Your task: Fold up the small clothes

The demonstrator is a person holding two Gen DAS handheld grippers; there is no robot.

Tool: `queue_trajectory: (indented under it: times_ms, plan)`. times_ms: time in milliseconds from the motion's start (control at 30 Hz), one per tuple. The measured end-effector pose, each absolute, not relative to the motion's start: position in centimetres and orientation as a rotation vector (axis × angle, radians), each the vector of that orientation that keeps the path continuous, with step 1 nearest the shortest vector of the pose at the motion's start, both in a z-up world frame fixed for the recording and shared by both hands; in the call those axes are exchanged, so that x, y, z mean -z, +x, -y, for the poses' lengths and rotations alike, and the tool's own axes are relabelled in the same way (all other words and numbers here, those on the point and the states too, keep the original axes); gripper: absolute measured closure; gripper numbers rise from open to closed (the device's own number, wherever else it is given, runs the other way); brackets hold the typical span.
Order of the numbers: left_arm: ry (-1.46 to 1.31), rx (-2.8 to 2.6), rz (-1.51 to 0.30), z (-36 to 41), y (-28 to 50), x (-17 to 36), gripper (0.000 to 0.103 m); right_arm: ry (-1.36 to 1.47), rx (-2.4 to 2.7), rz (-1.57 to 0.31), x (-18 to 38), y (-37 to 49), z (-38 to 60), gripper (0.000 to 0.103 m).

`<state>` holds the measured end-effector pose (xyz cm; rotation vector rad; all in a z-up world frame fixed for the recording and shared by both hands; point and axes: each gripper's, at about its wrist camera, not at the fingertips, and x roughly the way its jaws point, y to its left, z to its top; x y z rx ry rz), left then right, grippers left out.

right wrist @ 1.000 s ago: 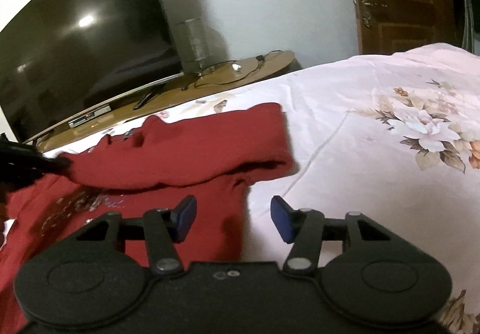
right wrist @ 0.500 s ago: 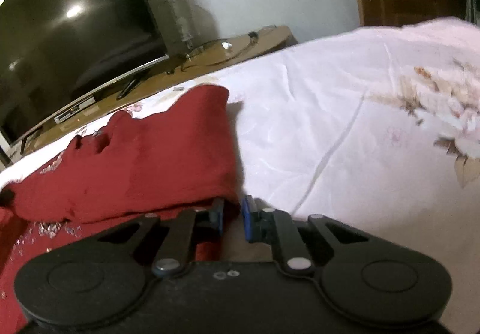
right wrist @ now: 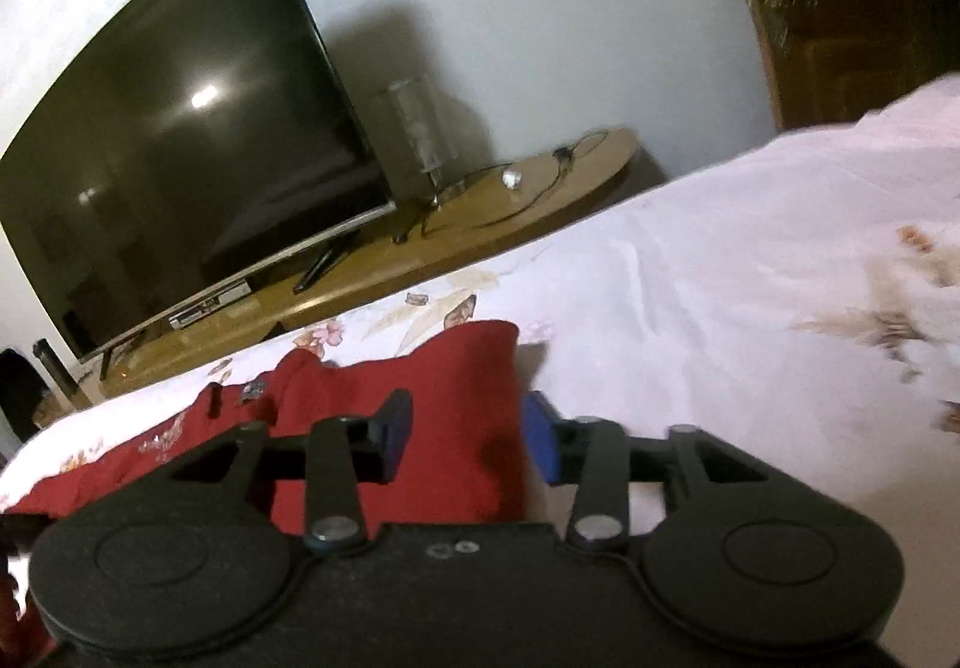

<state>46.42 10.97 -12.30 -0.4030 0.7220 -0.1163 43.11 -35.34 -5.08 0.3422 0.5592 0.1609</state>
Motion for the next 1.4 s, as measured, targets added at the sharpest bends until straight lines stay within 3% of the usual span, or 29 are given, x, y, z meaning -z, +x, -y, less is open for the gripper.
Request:
queue_trajectory:
  times_ms: [33, 67, 133, 300, 367, 433, 467, 500, 533, 667, 800, 967, 1033, 1167, 1267, 1367, 1400]
  plan:
    - [-0.394, 0.110, -0.706, -11.0, 46.3, 12.1, 0.100, 0.320, -0.150, -0.625, 5.8, 44.4, 35.0, 0.088]
    - [-0.388, 0.104, -0.694, -11.0, 46.1, 11.8, 0.100, 0.265, -0.137, -0.715, 7.1, 45.5, 34.4, 0.092]
    - [-0.379, 0.097, -0.696, -11.4, 46.0, 11.4, 0.100, 0.182, -0.138, -0.712, 7.7, 45.3, 34.2, 0.090]
    - [-0.361, 0.009, -0.631, -12.9, 45.6, 9.4, 0.100, 0.207, -0.158, -0.630, 4.7, 45.2, 35.2, 0.083]
    - [-0.354, 0.028, -0.642, -12.5, 46.7, 9.2, 0.100, 0.201, -0.150, -0.612, 4.1, 46.1, 35.3, 0.066]
    - [-0.327, 0.053, -0.699, -11.3, 48.1, 9.8, 0.100, 0.217, -0.159, -0.621, 4.0, 47.8, 34.9, 0.058]
    - [-0.303, 0.057, -0.734, -10.6, 48.8, 10.4, 0.100, 0.216, -0.160, -0.641, 4.2, 48.6, 34.6, 0.058]
    - [-0.273, 0.048, -0.765, -10.1, 49.2, 11.0, 0.100, 0.213, -0.156, -0.672, 4.5, 49.7, 34.3, 0.065]
    - [-0.249, 0.044, -0.743, -9.7, 49.1, 11.2, 0.100, 0.215, -0.163, -0.710, 5.1, 50.4, 34.1, 0.092]
    - [-0.254, 0.026, -0.743, -9.8, 48.8, 11.2, 0.100, 0.019, -0.118, -0.690, 6.1, 50.8, 32.8, 0.084]
    - [-0.285, 0.038, -0.750, -10.7, 48.6, 11.1, 0.100, 0.114, -0.054, -0.667, 4.6, 49.7, 34.7, 0.076]
    - [-0.194, 0.008, -0.734, -9.4, 48.1, 11.1, 0.100, 0.090, -0.119, -0.598, 2.4, 46.4, 34.7, 0.102]
    - [-0.190, -0.008, -0.746, -9.1, 48.4, 10.6, 0.100, 0.027, -0.108, -0.735, 4.9, 47.6, 34.2, 0.102]
    - [-0.181, 0.030, -0.680, -8.2, 46.5, 9.2, 0.100, 0.121, -0.118, -0.666, 3.5, 46.4, 35.5, 0.085]
    - [-0.147, 0.025, -0.721, -7.5, 45.9, 11.0, 0.100, 0.119, -0.170, -0.584, 2.7, 42.6, 35.1, 0.085]
    - [-0.137, 0.012, -0.709, -7.3, 45.9, 10.8, 0.100, 0.023, -0.208, -0.744, 6.2, 41.7, 33.2, 0.084]
    - [-0.155, 0.006, -0.714, -7.4, 45.7, 10.5, 0.100, -0.020, -0.196, -0.702, 7.2, 41.3, 32.6, 0.083]
